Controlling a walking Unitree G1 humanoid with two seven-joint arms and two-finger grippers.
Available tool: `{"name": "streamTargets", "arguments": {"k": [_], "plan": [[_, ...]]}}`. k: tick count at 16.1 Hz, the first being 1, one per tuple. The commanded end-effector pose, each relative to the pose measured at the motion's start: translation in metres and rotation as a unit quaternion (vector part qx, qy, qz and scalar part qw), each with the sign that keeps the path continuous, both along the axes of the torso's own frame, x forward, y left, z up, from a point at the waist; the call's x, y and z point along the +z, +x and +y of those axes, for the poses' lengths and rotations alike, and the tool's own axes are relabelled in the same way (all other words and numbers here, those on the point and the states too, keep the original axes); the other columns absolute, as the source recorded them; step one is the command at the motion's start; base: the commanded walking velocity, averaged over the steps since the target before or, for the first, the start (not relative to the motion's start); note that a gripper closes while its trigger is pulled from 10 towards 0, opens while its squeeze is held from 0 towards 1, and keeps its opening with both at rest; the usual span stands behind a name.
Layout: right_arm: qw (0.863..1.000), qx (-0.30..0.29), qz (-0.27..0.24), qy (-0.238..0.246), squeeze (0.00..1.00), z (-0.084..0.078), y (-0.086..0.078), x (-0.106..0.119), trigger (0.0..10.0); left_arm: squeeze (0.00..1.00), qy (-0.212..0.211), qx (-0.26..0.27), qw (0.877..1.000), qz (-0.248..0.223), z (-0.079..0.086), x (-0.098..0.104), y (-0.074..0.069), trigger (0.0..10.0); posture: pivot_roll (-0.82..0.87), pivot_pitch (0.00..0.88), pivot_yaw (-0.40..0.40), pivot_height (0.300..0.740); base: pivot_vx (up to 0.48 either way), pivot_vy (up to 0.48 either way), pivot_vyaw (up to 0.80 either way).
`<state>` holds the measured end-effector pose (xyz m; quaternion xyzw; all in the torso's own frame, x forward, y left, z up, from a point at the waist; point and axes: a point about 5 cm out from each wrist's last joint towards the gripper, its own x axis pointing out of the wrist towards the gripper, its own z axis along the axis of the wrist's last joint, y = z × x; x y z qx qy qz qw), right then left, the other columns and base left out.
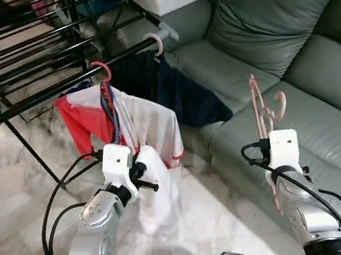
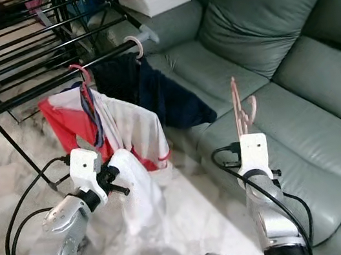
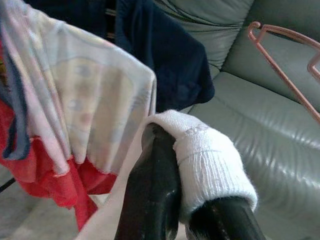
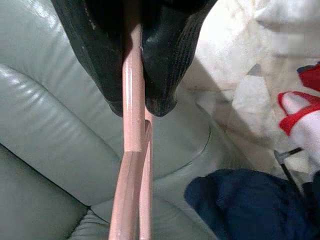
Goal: Hang hanger
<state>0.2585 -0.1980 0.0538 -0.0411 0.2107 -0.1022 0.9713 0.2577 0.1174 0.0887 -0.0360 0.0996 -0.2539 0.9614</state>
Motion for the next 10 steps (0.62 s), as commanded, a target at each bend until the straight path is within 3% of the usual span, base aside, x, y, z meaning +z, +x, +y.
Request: {"name": "streamTargets", "arguments": {"k": [1,8,10], "plan": [[1.000,-0.007,-0.003,0.000,0.00,-0.0043,0.0000,0.0014,10.0,0.00,-0.002,-0.011,1.000,-0.017,-0.0040,0.0077,0.0009,10.0,0.00,0.041,-0.021,0.740,0.000,0.480,-0.80],[1.000,-0.009,-0.002,0.000,0.00,-0.0037,-0.0001,0.0012,10.0,0.00,0.001,-0.027,0.999,-0.018,-0.0068,0.0083,-0.0008,10.0,0.00,0.051,-0.018,0.740,0.000,0.480,-0.80],[1.000,-0.008,-0.003,0.000,0.00,-0.0036,0.0003,0.0012,10.0,0.00,0.006,-0.027,0.999,-0.018,-0.0072,0.0079,-0.0010,10.0,0.00,0.051,-0.018,0.740,0.000,0.386,-0.29]]}}
